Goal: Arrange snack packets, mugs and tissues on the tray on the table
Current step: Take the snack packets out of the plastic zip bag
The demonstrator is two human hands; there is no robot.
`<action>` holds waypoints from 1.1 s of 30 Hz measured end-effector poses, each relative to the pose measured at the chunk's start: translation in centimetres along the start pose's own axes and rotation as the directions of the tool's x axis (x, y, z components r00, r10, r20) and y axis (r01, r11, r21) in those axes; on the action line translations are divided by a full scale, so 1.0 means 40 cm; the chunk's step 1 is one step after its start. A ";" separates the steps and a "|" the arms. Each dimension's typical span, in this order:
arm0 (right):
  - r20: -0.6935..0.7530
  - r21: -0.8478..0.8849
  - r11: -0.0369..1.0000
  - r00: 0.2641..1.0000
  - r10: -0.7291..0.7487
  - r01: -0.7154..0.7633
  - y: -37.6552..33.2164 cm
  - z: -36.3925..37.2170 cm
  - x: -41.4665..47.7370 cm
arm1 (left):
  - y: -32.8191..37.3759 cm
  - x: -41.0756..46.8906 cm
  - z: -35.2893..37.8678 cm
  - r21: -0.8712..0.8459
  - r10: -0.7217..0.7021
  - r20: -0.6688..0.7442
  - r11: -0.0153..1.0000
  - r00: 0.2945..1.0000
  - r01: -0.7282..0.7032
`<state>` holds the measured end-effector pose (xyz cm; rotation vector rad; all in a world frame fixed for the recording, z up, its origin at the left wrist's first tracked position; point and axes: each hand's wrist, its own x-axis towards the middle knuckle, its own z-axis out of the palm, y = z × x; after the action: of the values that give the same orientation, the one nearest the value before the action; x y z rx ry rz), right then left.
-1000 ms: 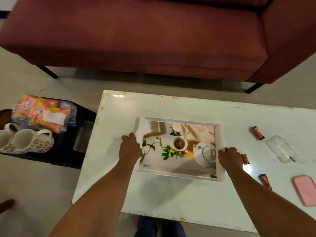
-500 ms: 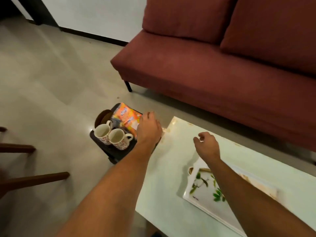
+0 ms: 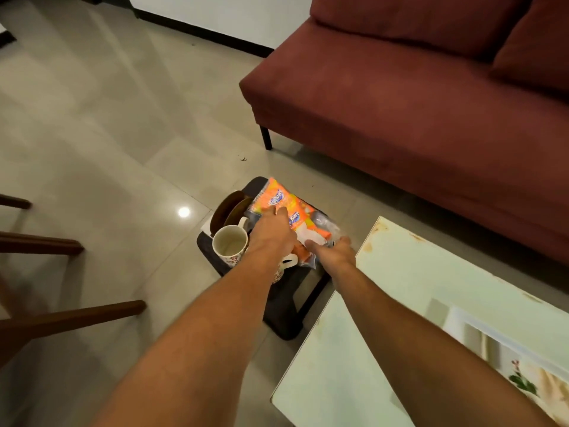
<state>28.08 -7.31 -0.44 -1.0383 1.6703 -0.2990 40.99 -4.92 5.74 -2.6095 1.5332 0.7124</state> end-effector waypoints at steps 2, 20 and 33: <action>-0.005 0.059 0.996 0.998 0.061 -0.061 0.001 0.019 0.029 | 0.003 0.026 0.007 0.053 0.012 0.055 0.998 0.998 -0.015; 0.196 0.533 0.843 0.980 -0.030 -0.081 0.004 -0.020 0.020 | 0.054 0.037 -0.021 -0.186 0.034 0.042 0.982 0.999 -0.025; -0.212 0.176 0.744 0.763 -0.611 0.645 -0.082 -0.560 -0.469 | 0.509 -0.306 -0.300 -0.915 0.205 0.402 0.121 0.892 0.384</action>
<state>10.42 -1.79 22.43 -1.3995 1.3030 -1.0218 23.40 -8.36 25.41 -2.6001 0.6396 2.9761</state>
